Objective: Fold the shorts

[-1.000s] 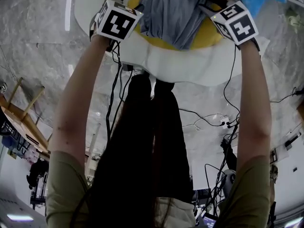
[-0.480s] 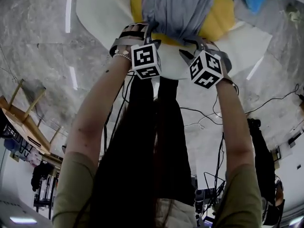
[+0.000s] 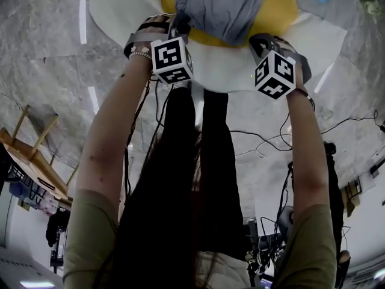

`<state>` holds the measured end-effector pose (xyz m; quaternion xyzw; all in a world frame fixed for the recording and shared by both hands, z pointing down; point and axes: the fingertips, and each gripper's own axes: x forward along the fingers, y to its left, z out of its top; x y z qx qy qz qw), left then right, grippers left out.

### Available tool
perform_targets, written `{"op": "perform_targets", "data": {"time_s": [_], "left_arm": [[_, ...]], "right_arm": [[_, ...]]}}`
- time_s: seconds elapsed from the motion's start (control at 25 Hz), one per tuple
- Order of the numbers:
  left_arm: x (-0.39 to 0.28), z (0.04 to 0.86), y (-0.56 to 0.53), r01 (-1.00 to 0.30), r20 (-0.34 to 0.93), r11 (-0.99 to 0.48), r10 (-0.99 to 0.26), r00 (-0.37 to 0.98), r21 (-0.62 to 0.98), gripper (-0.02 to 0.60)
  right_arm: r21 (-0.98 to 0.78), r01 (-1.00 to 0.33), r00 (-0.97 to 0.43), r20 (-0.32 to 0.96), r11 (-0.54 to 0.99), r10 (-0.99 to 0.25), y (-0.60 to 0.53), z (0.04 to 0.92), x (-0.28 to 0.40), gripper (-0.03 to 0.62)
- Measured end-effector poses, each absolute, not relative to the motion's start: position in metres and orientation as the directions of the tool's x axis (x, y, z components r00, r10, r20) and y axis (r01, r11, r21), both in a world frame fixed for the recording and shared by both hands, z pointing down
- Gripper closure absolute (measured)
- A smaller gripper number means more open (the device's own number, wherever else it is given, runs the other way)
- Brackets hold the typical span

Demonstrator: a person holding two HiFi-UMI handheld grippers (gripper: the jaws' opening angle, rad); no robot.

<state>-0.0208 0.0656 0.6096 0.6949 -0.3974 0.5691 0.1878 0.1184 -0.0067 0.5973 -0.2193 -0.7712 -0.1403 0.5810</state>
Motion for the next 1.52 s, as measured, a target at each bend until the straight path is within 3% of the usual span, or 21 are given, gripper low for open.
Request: {"op": "perform_targets", "data": {"time_s": [0.16, 0.2, 0.28, 0.36, 0.52, 0.6, 0.64, 0.88, 1.08, 1.16, 1.24, 1.32, 1.52], "left_arm": [[-0.021, 0.605, 0.068, -0.798, 0.938, -0.577, -0.345, 0.044, -0.175, 0.534], [-0.020, 0.605, 0.069, -0.803, 0.940, -0.572, -0.339, 0.046, -0.167, 0.534], [-0.017, 0.606, 0.069, -0.819, 0.944, -0.557, -0.323, 0.058, -0.140, 0.534], [-0.016, 0.606, 0.069, -0.831, 0.947, -0.544, -0.315, 0.071, -0.119, 0.534], [-0.018, 0.604, 0.068, -0.824, 0.946, -0.556, -0.314, 0.085, -0.110, 0.534], [-0.021, 0.602, 0.068, -0.803, 0.945, -0.582, -0.317, 0.079, -0.128, 0.534], [-0.022, 0.600, 0.068, -0.789, 0.944, -0.598, -0.321, 0.074, -0.141, 0.535], [-0.012, 0.591, 0.084, -0.716, 0.937, -0.676, -0.337, 0.086, -0.178, 0.545], [-0.005, 0.612, 0.094, -0.760, 0.952, -0.637, -0.294, 0.085, -0.129, 0.548], [-0.007, 0.618, 0.095, -0.757, 0.961, -0.642, -0.268, 0.073, -0.121, 0.545], [-0.013, 0.623, 0.107, -0.750, 0.977, -0.657, -0.199, 0.072, -0.078, 0.505], [-0.023, 0.621, 0.120, -0.773, 0.986, -0.634, -0.134, 0.097, -0.010, 0.336], [-0.033, 0.579, 0.066, -0.834, 0.930, -0.550, -0.327, 0.167, -0.044, 0.270]], "right_arm": [[-0.097, 0.406, -0.308, 0.922, 0.909, 0.236, 0.002, 0.578, 0.112, 0.573], [-0.122, 0.409, -0.306, 0.915, 0.904, 0.262, 0.014, 0.578, 0.109, 0.547], [-0.163, 0.437, -0.282, 0.909, 0.885, 0.307, 0.040, 0.584, 0.104, 0.427], [-0.152, 0.469, -0.267, 0.915, 0.870, 0.304, 0.055, 0.594, 0.097, 0.425], [0.010, 0.552, -0.231, 0.963, 0.834, 0.141, 0.047, 0.621, 0.091, 0.432], [0.047, 0.558, -0.222, 0.971, 0.828, 0.095, 0.037, 0.625, 0.092, 0.546], [0.050, 0.552, -0.224, 0.970, 0.833, 0.091, 0.032, 0.622, 0.094, 0.574], [0.052, 0.588, -0.208, 0.974, 0.807, 0.088, 0.008, 0.602, 0.124, 0.579], [0.021, 0.606, -0.143, 0.986, 0.795, 0.083, 0.010, 0.626, 0.136, 0.579], [-0.029, 0.597, -0.099, 0.989, 0.802, 0.109, 0.011, 0.630, 0.139, 0.546], [-0.116, 0.565, -0.044, 0.985, 0.817, 0.170, 0.012, 0.626, 0.147, 0.406], [-0.182, 0.529, -0.035, 0.971, 0.829, 0.235, 0.009, 0.612, 0.149, 0.281], [-0.080, 0.533, -0.248, 0.937, 0.842, 0.246, -0.013, 0.571, 0.090, 0.279]]}}
